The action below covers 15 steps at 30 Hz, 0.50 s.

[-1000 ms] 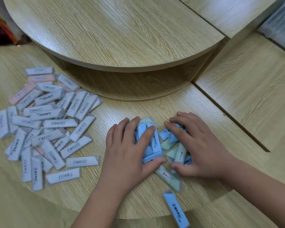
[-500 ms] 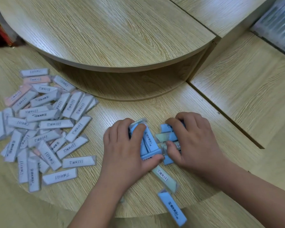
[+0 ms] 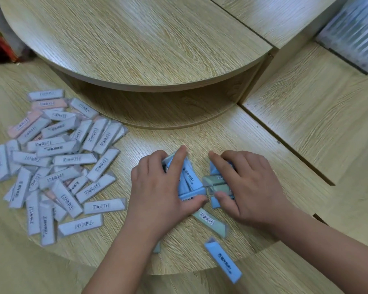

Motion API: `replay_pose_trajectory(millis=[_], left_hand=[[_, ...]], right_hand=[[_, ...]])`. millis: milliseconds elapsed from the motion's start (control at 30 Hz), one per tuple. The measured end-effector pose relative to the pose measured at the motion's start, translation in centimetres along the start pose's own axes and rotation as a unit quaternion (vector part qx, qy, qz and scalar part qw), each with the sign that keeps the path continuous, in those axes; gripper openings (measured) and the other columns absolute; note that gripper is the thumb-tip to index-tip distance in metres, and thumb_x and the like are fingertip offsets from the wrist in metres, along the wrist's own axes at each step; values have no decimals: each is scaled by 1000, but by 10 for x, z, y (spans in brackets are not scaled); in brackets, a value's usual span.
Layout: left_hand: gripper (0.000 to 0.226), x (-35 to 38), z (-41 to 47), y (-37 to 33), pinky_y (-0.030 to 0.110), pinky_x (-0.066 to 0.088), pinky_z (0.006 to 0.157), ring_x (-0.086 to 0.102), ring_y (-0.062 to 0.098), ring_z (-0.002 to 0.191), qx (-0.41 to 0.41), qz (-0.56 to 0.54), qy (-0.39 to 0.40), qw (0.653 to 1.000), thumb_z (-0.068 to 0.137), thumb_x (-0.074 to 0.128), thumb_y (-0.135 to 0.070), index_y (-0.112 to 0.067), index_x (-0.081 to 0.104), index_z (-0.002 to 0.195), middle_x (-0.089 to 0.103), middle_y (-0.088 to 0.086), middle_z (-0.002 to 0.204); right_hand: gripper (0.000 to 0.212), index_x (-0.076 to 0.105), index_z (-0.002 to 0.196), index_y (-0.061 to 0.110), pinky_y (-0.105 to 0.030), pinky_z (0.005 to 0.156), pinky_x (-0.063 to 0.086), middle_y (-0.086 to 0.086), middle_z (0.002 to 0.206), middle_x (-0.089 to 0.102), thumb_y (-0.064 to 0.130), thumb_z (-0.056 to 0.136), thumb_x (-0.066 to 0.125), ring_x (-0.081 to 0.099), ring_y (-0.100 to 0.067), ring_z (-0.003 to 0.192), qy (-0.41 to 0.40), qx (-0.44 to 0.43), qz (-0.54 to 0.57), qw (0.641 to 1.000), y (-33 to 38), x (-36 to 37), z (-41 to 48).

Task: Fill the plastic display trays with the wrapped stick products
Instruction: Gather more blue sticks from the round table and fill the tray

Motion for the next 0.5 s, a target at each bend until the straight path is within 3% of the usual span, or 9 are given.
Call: replay_pose_trajectory(millis=[100, 200, 500], left_hand=[[93, -1, -1, 0, 44, 47, 88, 51, 27, 105, 7, 10, 7, 1000, 65, 50, -80, -29, 47, 143, 42, 6, 118], [84, -1, -1, -1, 46, 47, 86, 53, 28, 105, 24, 22, 2, 999, 68, 50, -76, -27, 54, 137, 45, 8, 121], [67, 3, -11, -5, 44, 39, 96, 39, 26, 120, -14, -61, 3, 998, 74, 60, -55, -24, 54, 133, 40, 8, 135]], right_hand=[[92, 43, 149, 14, -50, 98, 39, -11, 137, 54, 79, 84, 32, 52, -31, 121, 39, -36, -14, 998, -3, 2, -7], [99, 45, 147, 19, -55, 105, 33, -11, 141, 51, 88, 76, 38, 48, -32, 125, 66, -49, -33, 996, -2, 4, -7], [78, 61, 124, 17, -37, 65, 44, -5, 104, 59, 80, 83, 43, 56, -25, 82, 44, -31, -50, 997, -3, -2, 1]])
Point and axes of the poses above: each hand's wrist, its own z-axis towards the middle knuckle, its own x-axis out of the palm, y = z × x, the point moved 2 cm from there along z, towards the middle knuckle
